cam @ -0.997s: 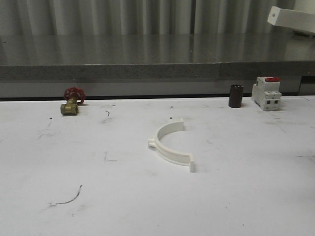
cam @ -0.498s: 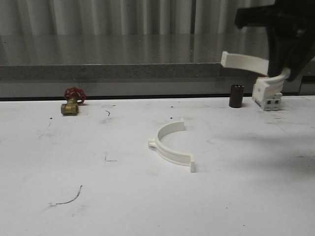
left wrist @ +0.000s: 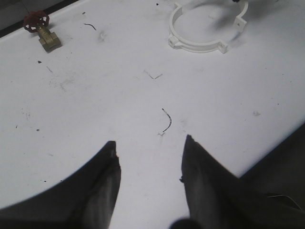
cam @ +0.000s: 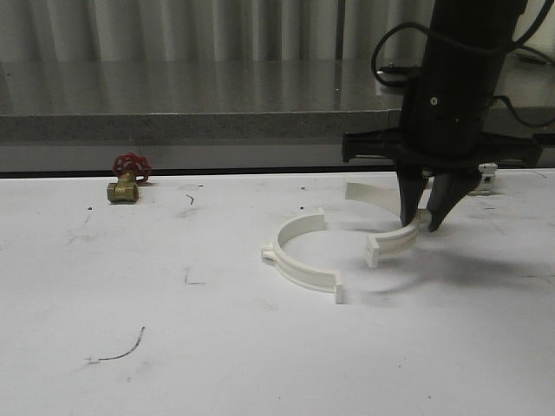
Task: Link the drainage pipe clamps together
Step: 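Carry the clamp half toward the placed half and lower it, then press the held half's ends against the placed half's ends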
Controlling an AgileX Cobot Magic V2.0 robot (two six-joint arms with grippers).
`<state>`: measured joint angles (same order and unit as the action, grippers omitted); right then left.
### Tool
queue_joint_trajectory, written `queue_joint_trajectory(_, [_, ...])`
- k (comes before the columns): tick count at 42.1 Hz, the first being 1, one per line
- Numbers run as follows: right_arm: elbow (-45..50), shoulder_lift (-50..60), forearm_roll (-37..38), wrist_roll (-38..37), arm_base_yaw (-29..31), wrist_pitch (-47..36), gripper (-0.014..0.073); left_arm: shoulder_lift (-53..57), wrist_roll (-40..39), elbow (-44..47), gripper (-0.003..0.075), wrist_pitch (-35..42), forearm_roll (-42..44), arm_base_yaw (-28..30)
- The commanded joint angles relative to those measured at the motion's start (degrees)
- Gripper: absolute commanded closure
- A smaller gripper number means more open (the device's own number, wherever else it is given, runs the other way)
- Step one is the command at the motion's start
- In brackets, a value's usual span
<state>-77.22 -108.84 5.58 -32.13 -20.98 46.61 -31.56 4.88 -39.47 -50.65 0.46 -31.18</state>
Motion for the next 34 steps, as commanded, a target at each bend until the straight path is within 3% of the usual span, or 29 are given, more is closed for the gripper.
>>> queue_joint_trajectory(1, [-1.84,1.62,0.73,-0.89,-0.24,-3.08,0.0431,-0.07,-0.15,-1.37,0.0419,4.21,-0.46,-0.03])
queue_joint_trajectory(34, [-1.84,-1.02,0.70,-2.17,-1.51,-6.06,0.0431,-0.07,-0.15,-1.37,0.0419,4.21,-0.46,-0.03])
